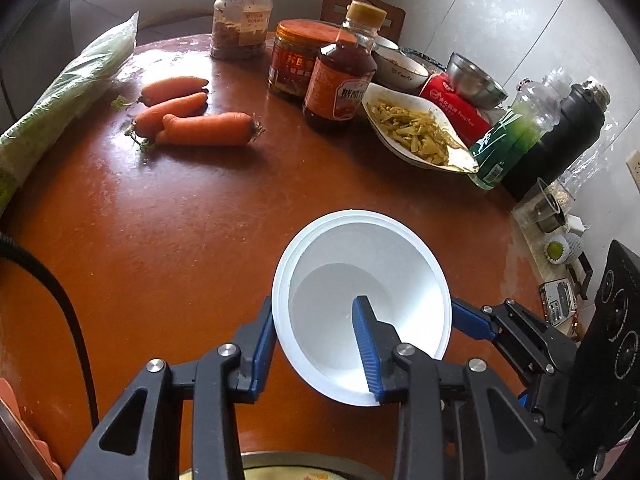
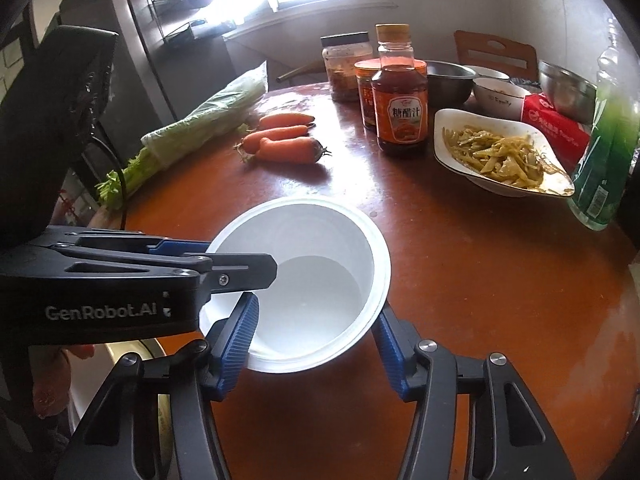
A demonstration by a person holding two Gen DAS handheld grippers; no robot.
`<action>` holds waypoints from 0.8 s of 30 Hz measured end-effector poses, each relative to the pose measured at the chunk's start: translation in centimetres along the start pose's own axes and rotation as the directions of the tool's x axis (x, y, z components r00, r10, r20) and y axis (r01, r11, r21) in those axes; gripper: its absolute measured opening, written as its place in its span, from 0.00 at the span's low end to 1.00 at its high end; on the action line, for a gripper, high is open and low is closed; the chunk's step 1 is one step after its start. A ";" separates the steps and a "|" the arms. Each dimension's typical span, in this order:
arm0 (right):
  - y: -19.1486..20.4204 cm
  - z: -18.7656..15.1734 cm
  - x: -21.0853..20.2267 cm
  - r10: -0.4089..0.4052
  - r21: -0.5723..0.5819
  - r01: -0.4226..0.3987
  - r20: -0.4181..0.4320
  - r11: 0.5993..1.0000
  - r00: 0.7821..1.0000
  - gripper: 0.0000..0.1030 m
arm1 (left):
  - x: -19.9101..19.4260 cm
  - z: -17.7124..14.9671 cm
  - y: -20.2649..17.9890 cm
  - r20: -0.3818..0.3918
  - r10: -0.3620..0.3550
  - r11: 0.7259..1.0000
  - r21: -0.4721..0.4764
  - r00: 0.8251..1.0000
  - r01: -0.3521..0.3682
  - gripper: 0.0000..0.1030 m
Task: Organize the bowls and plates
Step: 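Grasp the red-and-white bowl rim with the left gripper, then lift the red-and-white bowl with the left gripper over the yellow bowl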
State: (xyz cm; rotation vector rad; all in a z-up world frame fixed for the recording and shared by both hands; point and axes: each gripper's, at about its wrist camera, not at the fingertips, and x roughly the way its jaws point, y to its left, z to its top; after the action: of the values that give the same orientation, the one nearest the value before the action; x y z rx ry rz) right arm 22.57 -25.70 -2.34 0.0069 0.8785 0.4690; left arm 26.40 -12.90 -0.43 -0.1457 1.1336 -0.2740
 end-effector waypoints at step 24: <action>7.1 0.8 -6.1 -0.004 -0.114 0.018 0.118 0.993 0.993 0.57 | -9.6 -2.9 1.3 0.171 0.004 1.000 -0.001 0.985 -0.004 0.37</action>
State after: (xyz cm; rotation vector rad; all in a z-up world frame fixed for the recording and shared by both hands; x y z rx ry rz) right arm 17.07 -21.60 4.07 -0.0755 0.7347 0.5034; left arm 20.17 -8.79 6.41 -0.1639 0.9630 -0.2524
